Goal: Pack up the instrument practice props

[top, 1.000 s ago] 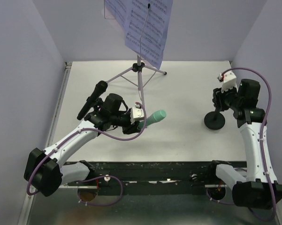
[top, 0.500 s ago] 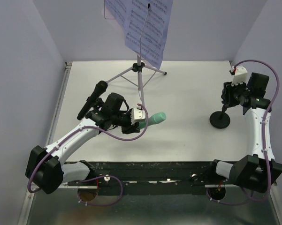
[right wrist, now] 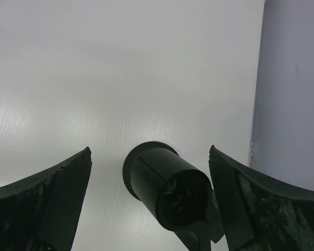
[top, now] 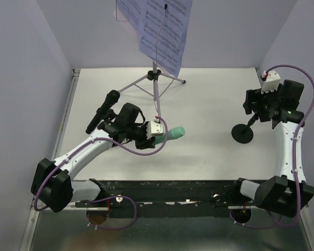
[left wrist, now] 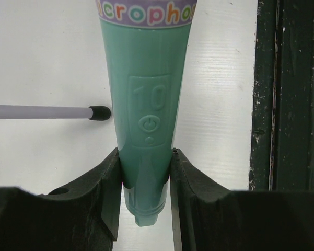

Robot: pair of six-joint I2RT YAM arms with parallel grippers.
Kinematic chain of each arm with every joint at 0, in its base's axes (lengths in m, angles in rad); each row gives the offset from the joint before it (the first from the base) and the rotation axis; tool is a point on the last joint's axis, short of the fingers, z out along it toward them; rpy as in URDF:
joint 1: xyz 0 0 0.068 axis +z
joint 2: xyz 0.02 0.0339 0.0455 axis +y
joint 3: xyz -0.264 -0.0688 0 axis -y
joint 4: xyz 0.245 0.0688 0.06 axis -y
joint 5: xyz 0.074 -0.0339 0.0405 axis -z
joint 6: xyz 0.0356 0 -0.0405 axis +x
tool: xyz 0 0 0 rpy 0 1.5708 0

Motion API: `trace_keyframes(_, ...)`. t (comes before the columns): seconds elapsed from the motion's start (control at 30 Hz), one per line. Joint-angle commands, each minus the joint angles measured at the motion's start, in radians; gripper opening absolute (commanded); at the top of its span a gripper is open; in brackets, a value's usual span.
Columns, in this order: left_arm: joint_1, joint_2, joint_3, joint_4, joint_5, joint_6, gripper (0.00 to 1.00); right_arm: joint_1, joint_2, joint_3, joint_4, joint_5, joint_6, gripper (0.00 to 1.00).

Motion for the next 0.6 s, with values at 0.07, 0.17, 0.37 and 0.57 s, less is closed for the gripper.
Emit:
trace_keyframes(0.07, -0.069, 0.087, 0.118, 0.010, 0.015, -0.099, 0.00, -0.004, -0.124, 0.092, 0.000, 0.099, 0.054, 0.99)
trace_keyframes(0.17, -0.148, 0.166, 0.199, 0.066, -0.009, -0.248, 0.00, -0.004, -0.181, 0.121, 0.000, 0.264, 0.107, 1.00)
trace_keyframes(0.37, -0.310, 0.428, 0.381, 0.373, -0.205, -0.785, 0.00, -0.004, -0.270, 0.164, -0.029, 0.328, 0.146, 0.99)
trace_keyframes(0.57, -0.343, 0.789, 0.699, 0.437, -0.294, -1.269, 0.00, -0.004, -0.328, 0.183, -0.060, 0.279, 0.196, 1.00)
